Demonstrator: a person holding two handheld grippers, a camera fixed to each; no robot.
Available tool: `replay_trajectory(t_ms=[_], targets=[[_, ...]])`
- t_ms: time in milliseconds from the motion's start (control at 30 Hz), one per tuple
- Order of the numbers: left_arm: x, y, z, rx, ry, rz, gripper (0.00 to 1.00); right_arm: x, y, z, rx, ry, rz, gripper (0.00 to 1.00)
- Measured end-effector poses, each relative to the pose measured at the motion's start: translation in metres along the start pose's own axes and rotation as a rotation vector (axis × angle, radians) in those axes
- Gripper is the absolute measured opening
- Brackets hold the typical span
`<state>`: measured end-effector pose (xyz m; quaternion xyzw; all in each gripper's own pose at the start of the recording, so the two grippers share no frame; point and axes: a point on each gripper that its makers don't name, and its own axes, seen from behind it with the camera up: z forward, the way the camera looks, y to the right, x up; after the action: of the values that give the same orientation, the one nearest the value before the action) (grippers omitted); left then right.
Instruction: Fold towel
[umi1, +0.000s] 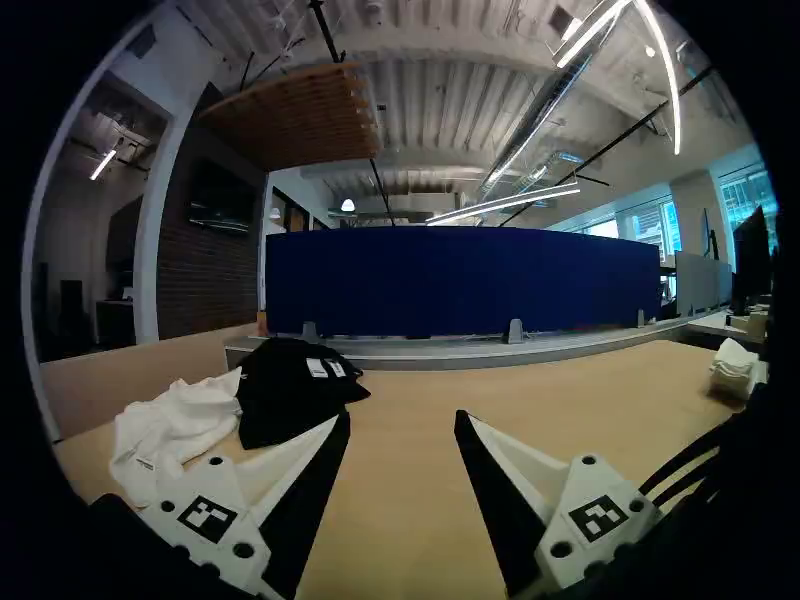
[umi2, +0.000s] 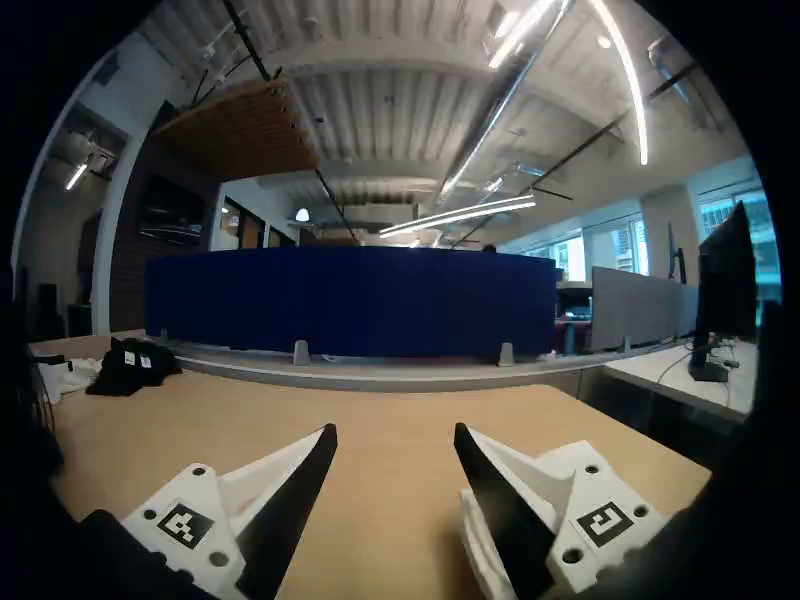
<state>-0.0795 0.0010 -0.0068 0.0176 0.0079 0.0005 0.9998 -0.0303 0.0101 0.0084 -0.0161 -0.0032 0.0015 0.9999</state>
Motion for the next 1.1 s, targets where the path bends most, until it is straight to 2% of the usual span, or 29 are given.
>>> replay_trajectory(t_ms=[267,667,1100], targets=[[0.0,-0.001,0.0,0.0,0.0,0.0,0.76,-0.011,0.0,0.0,-0.007,-0.003,0.0,0.92],[0.0,0.0,-0.001,0.0,0.0,0.0,0.77,-0.02,0.0,-0.002,0.006,-0.009,0.051,0.92],[0.0,0.0,0.0,0.0,0.0,0.0,0.76,-0.027,-0.003,0.001,0.014,-0.013,0.044,0.92]])
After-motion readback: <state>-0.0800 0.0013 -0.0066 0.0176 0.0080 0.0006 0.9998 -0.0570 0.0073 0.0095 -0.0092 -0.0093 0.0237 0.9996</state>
